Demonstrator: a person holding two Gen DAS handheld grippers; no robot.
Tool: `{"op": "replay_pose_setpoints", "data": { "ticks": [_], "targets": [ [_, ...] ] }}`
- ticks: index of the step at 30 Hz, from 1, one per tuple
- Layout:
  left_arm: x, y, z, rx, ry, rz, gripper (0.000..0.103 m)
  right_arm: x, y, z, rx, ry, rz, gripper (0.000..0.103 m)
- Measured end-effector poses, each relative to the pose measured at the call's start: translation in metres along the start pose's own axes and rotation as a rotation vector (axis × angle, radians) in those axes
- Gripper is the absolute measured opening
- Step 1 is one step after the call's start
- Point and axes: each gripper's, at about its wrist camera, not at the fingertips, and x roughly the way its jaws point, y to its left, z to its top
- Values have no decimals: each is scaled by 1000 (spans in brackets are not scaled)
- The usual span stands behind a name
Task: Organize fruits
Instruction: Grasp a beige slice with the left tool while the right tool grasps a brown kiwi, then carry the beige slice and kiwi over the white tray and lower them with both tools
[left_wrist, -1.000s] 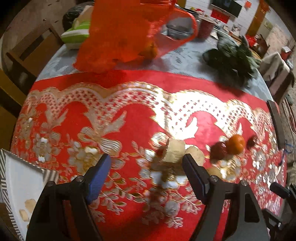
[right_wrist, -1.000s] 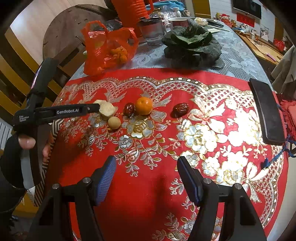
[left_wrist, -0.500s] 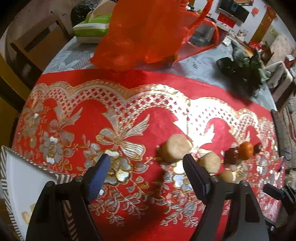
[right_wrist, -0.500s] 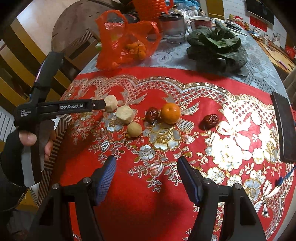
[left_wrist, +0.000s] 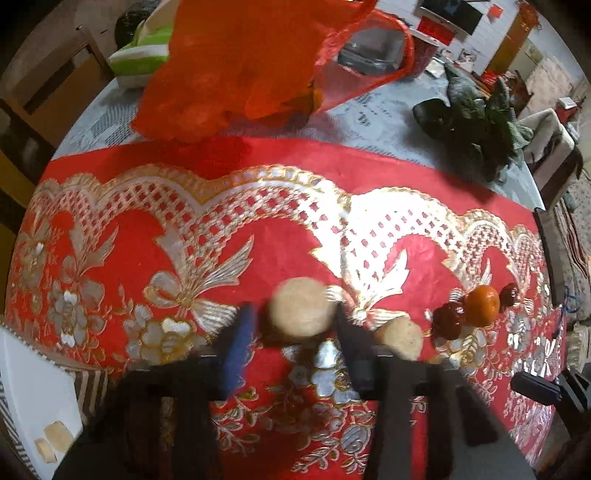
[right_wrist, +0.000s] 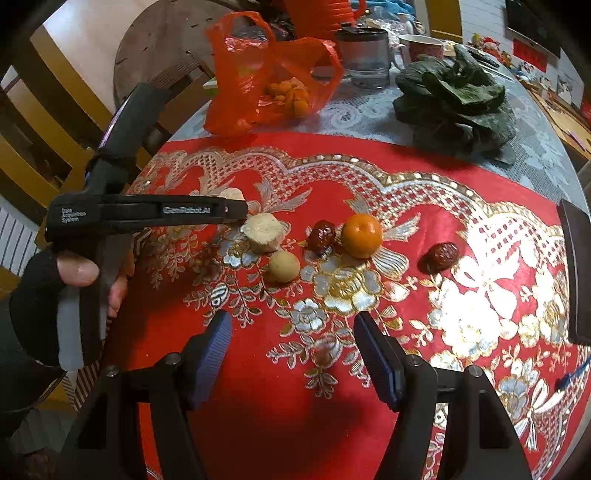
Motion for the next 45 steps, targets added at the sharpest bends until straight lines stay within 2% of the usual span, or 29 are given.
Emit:
{"op": "replay_pose_setpoints", "data": {
  "ticks": [4, 6, 11, 12, 13, 15, 23, 31, 37, 45],
  "targets": [
    [-2, 5, 0, -31, -22, -18, 34, 11, 2, 9, -18, -7, 24, 58],
    [-5, 10, -2, -46, -27, -22, 34, 22, 4, 14, -42, 9, 6, 52],
    [-19, 14, -10, -53, -35, -27, 34, 41, 9, 22, -69, 20, 2, 50],
    [-22, 15, -12, -55, -35, -32, 34, 46, 11, 24, -82, 24, -9, 44],
    [-25, 15, -15, -60, -38, -35, 34, 49, 13, 25, -98, 30, -16, 33],
    [-30, 16, -20, -65, -39, -37, 34, 55, 16, 26, -128, 38, -23, 26],
    [-50, 20, -46, -74, -49, -38, 34, 38, 28, 19, -176, 20, -55, 25],
    [-77, 24, -69, -86, -82, -22, 34, 4, 36, 4, -135, -14, -45, 25],
    [-102, 28, -85, -74, -114, 1, 34, -11, 55, -4, -143, -43, -32, 25],
    [-127, 46, -106, -92, -139, 31, 34, -13, 91, -11, -187, -41, 7, 25]
  ]
}}
